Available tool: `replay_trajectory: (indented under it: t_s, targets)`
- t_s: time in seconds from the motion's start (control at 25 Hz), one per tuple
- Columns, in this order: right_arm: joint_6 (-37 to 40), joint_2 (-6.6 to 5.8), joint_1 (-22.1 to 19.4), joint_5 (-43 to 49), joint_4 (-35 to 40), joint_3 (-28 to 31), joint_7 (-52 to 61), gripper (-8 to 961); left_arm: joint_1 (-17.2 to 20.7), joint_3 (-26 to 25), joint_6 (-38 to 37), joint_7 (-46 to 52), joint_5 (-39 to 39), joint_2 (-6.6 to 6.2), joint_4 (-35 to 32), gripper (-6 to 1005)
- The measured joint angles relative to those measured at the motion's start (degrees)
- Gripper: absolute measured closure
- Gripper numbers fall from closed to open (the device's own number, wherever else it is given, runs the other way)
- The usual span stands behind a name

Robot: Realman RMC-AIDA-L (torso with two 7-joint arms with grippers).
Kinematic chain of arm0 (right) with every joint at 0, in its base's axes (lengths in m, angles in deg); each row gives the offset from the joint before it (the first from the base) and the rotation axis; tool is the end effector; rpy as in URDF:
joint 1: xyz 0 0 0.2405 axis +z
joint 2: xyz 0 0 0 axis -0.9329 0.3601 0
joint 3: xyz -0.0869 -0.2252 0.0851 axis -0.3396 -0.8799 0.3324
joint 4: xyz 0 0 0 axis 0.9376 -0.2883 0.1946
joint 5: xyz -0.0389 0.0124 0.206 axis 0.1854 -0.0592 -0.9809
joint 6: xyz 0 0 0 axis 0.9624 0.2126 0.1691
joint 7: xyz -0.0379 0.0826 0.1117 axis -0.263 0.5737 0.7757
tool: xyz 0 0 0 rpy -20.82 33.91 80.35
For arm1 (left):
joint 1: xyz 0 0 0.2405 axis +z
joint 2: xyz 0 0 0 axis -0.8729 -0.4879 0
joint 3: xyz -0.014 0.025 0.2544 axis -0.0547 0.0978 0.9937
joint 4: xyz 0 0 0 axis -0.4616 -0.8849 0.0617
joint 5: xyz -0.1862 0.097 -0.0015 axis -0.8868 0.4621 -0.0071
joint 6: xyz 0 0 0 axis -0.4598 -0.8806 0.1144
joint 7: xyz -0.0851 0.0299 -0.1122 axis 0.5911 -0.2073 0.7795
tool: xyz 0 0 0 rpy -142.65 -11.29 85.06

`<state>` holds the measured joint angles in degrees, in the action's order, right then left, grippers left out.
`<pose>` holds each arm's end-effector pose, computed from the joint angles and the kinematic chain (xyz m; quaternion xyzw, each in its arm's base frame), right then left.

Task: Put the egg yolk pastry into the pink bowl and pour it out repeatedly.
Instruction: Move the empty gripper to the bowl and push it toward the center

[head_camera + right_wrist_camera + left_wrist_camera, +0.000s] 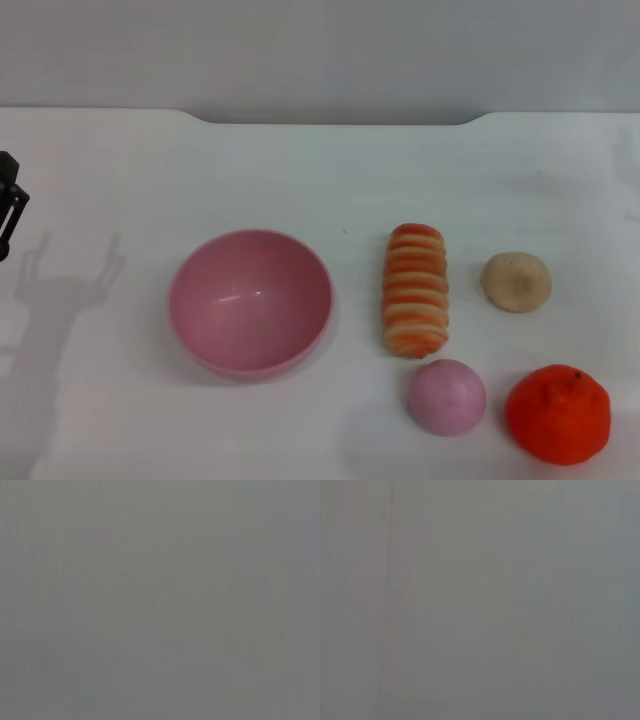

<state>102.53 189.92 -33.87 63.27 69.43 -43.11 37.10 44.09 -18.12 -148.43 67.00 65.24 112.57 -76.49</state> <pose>0.3208 0.3725 0.0335 -0.5681 0.3083 0.4181 0.6382 -0.3359 0.2409 0.0099 -0.6383 -0.1461 -0.3729 0.6575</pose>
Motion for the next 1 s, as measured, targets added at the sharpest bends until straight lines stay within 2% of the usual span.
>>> replay_trajectory:
  t_s: [1.0]
  targets:
    - [0.0,0.1,-0.1,0.5,-1.0,-0.5,0.1,405,0.0,0.4,1.5,-0.1,-0.1,-0.09,0.3,168]
